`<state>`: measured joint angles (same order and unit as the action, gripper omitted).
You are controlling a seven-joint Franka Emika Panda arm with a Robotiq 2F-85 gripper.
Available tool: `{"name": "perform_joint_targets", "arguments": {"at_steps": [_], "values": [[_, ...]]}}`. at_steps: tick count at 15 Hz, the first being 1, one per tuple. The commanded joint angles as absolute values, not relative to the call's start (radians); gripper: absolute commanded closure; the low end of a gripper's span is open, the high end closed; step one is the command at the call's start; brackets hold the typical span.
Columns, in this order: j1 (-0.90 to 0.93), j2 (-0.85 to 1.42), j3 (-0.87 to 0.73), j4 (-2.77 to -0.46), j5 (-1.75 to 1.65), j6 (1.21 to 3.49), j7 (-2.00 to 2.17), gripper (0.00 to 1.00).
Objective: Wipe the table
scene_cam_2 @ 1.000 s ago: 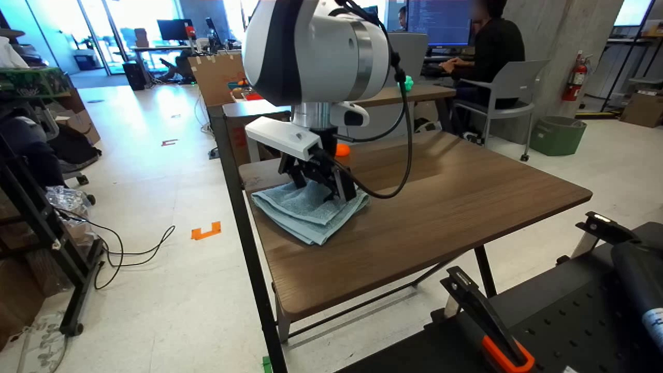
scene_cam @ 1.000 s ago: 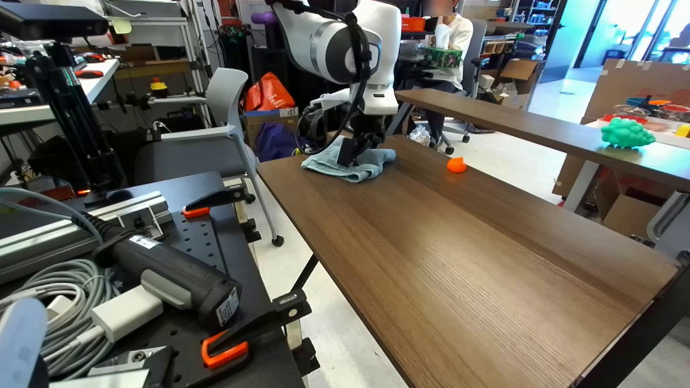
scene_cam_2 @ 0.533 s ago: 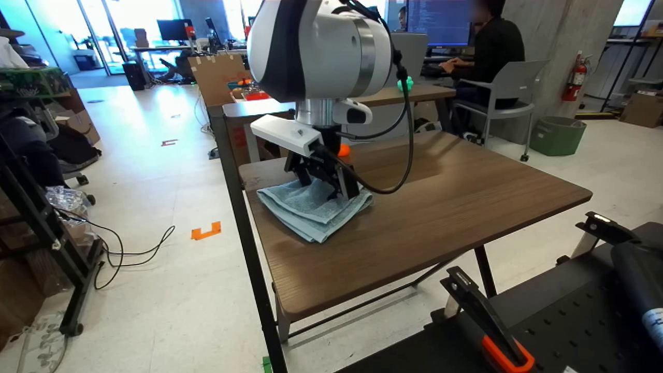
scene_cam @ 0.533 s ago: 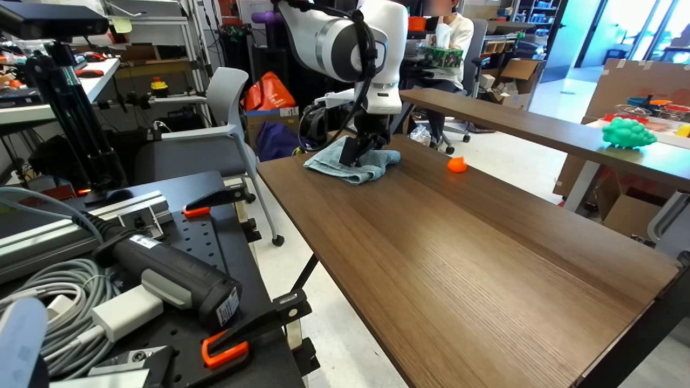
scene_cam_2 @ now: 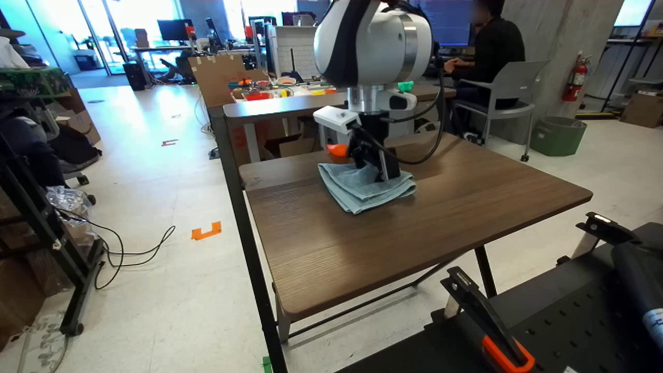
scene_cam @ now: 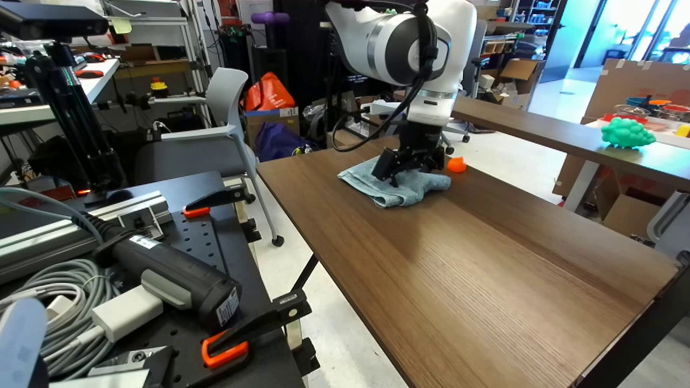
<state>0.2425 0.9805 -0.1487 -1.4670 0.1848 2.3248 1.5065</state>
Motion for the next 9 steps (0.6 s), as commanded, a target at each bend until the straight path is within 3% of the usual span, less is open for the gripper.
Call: {"name": "perform_joint_targets", "arguments": {"at_steps": [1,4,9], "values": [[0.208,1.063,-0.156,-1.389,0.151,2.238,1.604,0.00],[0.193,1.002,-0.104,-1.441,0.130,2.222,1.499,0.00],[0.214,0.818,-0.096,-1.717,0.025,2.358,1.279,0.00]]}}
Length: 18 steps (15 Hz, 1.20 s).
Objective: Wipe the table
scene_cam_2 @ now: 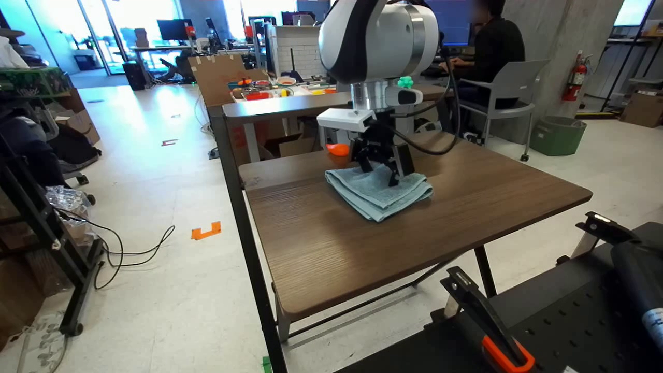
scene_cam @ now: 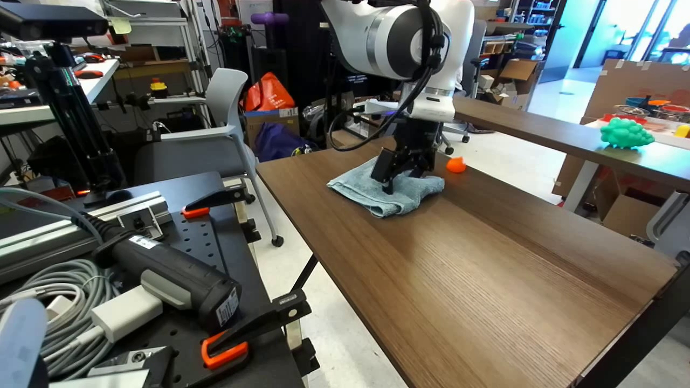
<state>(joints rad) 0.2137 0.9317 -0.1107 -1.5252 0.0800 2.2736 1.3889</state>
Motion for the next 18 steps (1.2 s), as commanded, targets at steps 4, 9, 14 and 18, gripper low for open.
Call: {"name": "perform_joint_targets", "arguments": {"at_steps": [4,9,14,18], "values": [[0.207,0.713,-0.109,-1.907,-0.028,2.515,1.132,0.00],[0.218,0.697,-0.141,-1.941,-0.016,2.500,1.096,0.00],[0.230,0.868,-0.186,-1.745,0.017,2.403,1.321,0.00],[0.168,1.018,-0.197,-1.551,0.039,2.363,1.474,0.00]]}}
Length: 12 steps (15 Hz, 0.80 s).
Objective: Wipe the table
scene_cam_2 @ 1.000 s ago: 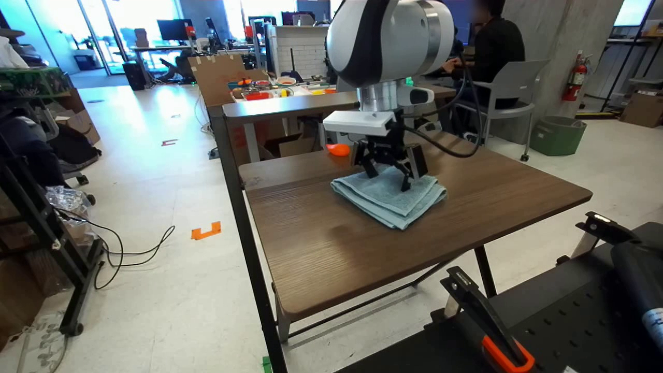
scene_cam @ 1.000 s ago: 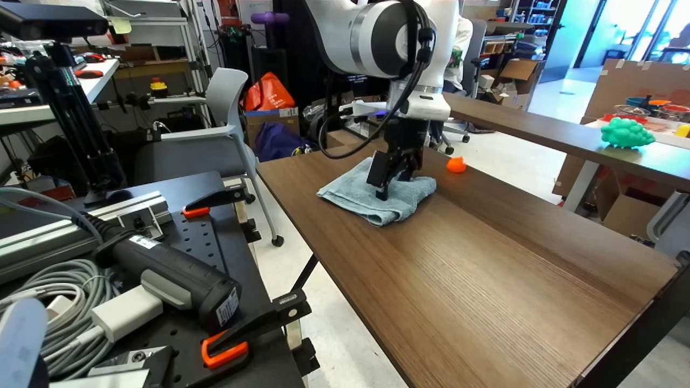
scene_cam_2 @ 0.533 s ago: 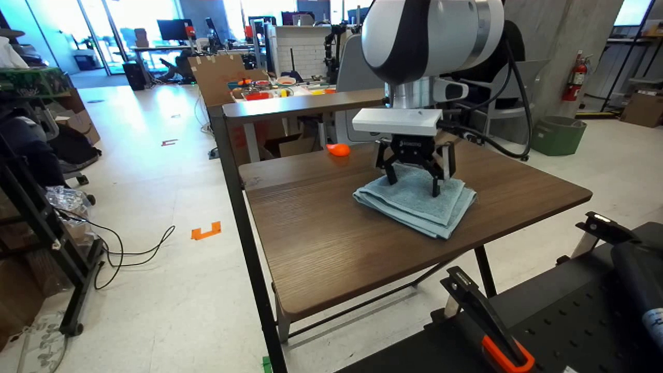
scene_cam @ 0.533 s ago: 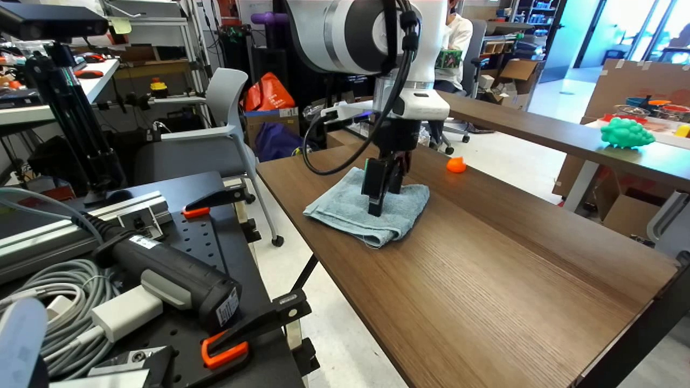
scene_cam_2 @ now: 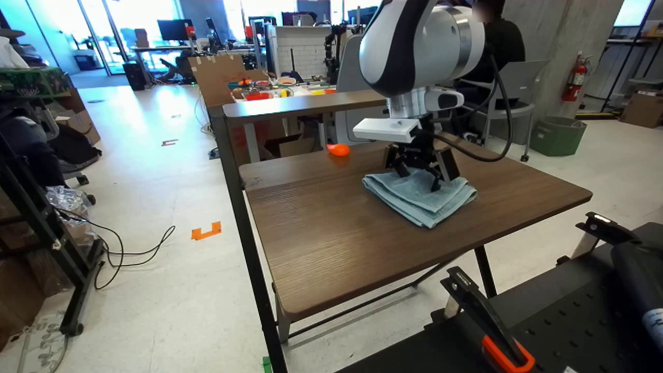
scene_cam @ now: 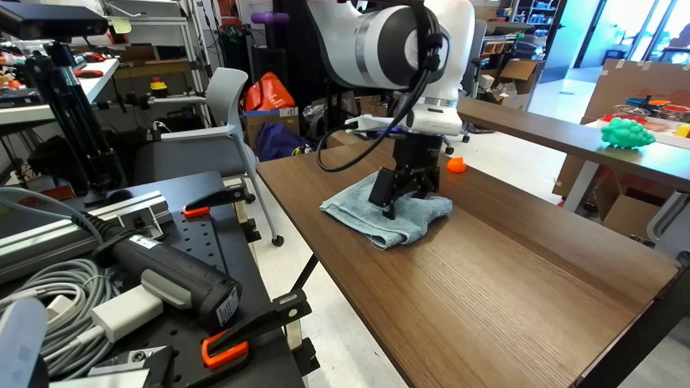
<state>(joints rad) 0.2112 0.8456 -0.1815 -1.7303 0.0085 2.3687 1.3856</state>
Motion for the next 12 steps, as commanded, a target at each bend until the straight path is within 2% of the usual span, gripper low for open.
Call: {"name": "perform_joint_targets", "arguments": {"at_steps": [1,8,9,10,12], "values": [[0.151,1.036,-0.202,-1.514,0.043,2.344,1.506,0.00],[0.033,1.180,-0.224,-1.265,0.101,2.329,1.748,0.00],[0.026,1.171,-0.217,-1.251,0.115,2.312,1.790,0.00],[0.042,1.052,-0.210,-1.360,0.077,2.323,1.722,0.00],[0.028,1.072,-0.209,-1.318,0.086,2.301,1.763,0.00]]}}
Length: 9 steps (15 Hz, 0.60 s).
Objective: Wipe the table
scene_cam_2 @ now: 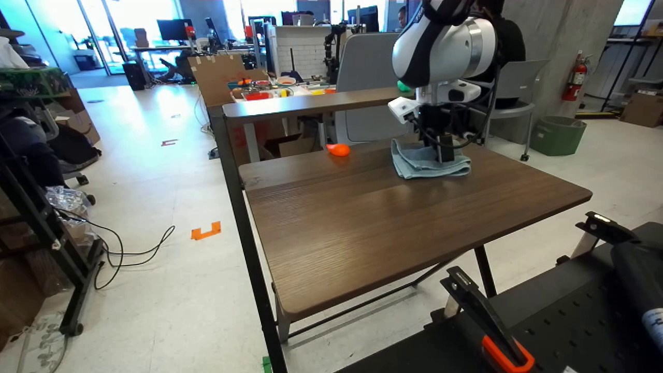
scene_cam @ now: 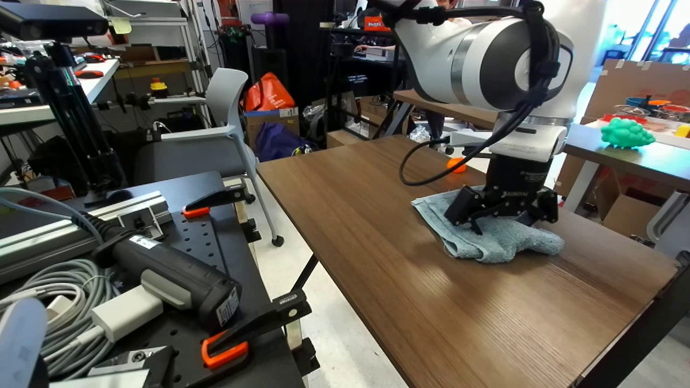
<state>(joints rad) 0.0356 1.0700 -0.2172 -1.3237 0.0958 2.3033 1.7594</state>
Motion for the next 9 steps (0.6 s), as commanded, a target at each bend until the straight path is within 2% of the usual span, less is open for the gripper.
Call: {"name": "perform_joint_targets", "arguments": {"at_steps": [1,5,9], "values": [[0.027,1.076,-0.209,-1.309,0.087,2.296,1.773,0.00],[0.041,1.082,-0.217,-1.311,0.082,2.328,1.800,0.00],[0.015,1.135,-0.234,-1.213,0.096,2.267,1.885,0.00]]}}
